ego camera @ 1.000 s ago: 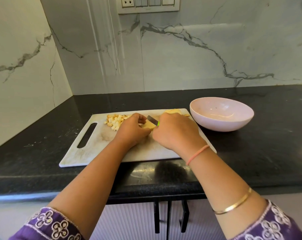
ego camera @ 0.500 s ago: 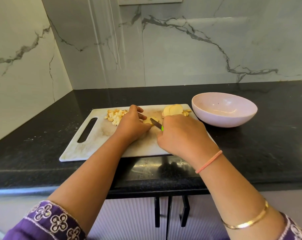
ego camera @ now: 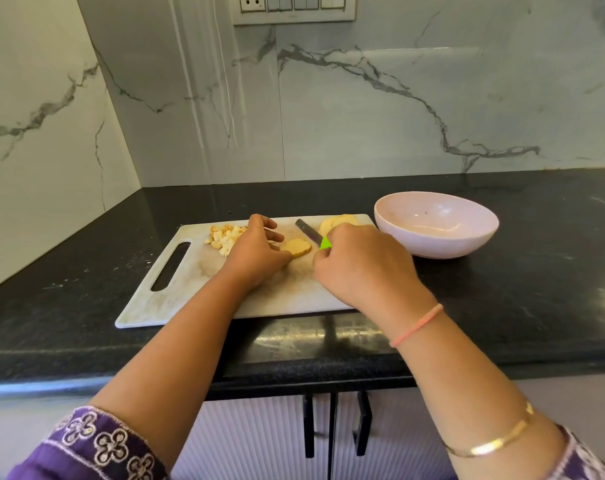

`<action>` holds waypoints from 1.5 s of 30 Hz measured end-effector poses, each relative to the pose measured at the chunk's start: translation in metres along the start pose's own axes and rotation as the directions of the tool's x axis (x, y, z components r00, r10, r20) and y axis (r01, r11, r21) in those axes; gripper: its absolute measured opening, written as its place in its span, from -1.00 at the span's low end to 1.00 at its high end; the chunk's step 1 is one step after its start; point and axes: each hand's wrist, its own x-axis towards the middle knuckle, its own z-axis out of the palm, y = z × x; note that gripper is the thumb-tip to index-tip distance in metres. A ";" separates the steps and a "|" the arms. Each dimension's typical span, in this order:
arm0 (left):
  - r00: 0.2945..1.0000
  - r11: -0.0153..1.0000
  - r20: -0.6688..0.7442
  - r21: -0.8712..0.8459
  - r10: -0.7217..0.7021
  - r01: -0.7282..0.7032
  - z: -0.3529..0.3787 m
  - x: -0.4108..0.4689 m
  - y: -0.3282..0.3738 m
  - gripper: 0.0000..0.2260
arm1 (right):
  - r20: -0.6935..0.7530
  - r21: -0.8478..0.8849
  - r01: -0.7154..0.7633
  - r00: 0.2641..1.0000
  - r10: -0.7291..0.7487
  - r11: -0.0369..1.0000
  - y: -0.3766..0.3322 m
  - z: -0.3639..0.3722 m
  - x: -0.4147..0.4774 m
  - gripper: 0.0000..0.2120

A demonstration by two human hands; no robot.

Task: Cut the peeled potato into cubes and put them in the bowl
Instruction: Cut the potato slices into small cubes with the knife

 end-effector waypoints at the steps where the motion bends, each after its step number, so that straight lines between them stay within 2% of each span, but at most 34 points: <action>1: 1.000 1.000 -0.006 -0.010 0.004 -0.004 0.000 -0.001 -0.001 -0.58 | 0.024 -0.007 0.006 1.000 -0.006 1.000 -0.003 0.005 0.005 -0.88; 5: 0.999 0.999 -0.017 -0.020 0.047 -0.047 0.003 -0.002 -0.001 -0.60 | 0.078 -0.050 0.020 0.997 -0.016 0.999 -0.009 0.019 0.018 -0.85; 17: 0.998 0.998 -0.012 0.016 0.066 -0.066 0.001 0.002 0.000 -0.54 | 0.024 -0.123 0.126 0.992 -0.124 0.984 -0.010 0.034 0.006 -0.80; 29: 0.997 0.996 -0.011 0.032 0.080 -0.079 0.002 0.000 0.001 -0.56 | 0.039 -0.097 0.086 0.996 -0.083 0.992 -0.011 0.032 0.005 -0.82; 37: 0.997 0.997 -0.019 0.047 0.068 -0.067 -0.001 0.001 0.001 -0.55 | 0.073 -0.142 0.121 0.991 -0.111 0.982 -0.015 0.016 0.006 -0.86; 42: 0.998 0.997 -0.012 0.057 0.060 -0.059 0.001 -0.002 -0.002 -0.55 | 0.120 -0.193 0.139 0.986 -0.118 0.971 -0.011 0.002 -0.007 -0.68; 45: 0.998 0.997 -0.012 0.052 0.058 -0.057 0.000 -0.003 -0.003 -0.54 | 0.156 -0.176 0.131 0.982 -0.104 0.976 -0.009 -0.008 -0.014 -0.69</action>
